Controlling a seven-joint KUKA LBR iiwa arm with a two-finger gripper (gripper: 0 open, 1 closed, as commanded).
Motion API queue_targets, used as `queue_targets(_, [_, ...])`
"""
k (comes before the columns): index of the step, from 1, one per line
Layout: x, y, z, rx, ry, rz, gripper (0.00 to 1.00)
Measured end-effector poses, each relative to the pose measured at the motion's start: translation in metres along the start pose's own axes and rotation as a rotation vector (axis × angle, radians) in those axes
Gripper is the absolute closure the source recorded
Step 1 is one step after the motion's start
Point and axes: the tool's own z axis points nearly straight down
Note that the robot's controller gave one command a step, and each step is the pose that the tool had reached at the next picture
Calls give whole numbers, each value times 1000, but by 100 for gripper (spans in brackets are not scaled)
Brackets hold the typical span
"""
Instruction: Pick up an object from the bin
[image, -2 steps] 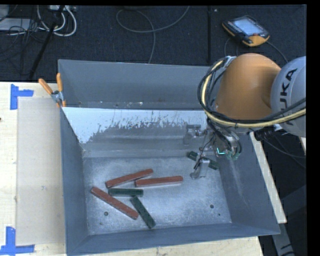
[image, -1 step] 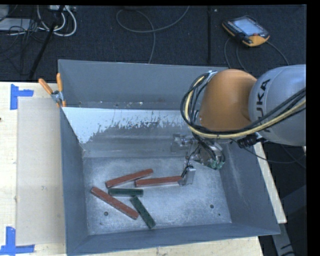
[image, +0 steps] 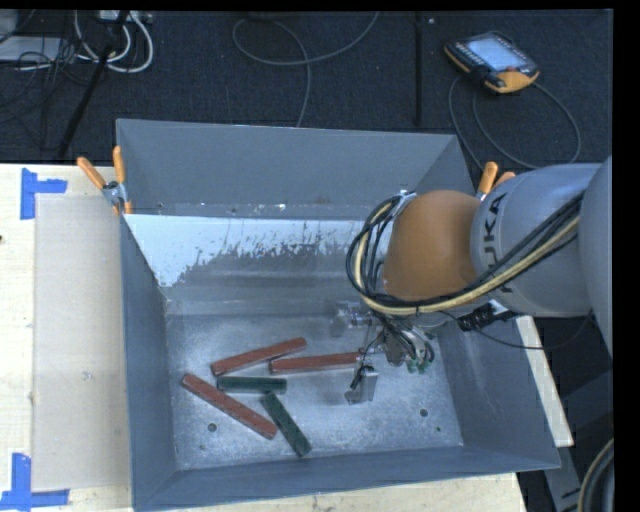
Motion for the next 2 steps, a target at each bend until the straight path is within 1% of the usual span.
queue_targets(1, [-19, 7, 33, 0, 2, -44, 100])
queue_targets(2, [-19, 7, 33, 0, 2, -44, 100])
